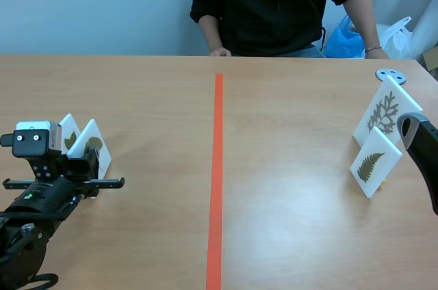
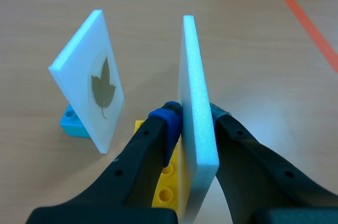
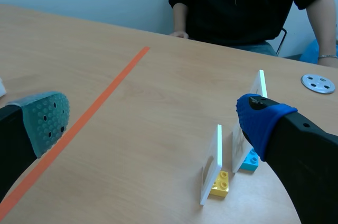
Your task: Sort the leaf by its shape. The table is split by an orange tape line. A compound leaf with several leaflets goes to the left side, a simple leaf with one blade goes to the right side. Return to the home posture when a red brick is placed on the table.
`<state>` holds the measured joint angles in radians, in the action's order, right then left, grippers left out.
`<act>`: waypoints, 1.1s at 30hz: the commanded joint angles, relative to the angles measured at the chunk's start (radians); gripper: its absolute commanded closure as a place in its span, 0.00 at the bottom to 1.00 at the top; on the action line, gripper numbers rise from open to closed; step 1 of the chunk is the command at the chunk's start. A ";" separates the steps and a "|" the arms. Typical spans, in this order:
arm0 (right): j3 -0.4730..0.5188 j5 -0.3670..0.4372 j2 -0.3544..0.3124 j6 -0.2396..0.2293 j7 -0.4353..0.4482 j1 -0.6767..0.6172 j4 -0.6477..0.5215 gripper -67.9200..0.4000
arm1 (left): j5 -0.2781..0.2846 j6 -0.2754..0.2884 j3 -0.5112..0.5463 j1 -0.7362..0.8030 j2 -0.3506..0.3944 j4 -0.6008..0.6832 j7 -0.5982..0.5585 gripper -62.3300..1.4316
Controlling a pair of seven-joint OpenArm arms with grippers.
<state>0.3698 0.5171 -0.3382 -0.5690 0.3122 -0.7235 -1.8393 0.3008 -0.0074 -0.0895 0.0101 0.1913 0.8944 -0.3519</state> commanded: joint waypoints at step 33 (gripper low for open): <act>0.002 0.015 -0.008 -0.004 0.015 0.014 -0.016 0.00 | 0.010 0.003 0.001 0.330 0.140 0.690 -0.090 0.07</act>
<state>0.3698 0.5171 -0.3382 -0.5728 0.3122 -0.7235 -1.8393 0.3012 -0.0040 -0.0895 0.3180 0.3256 1.5768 -0.4309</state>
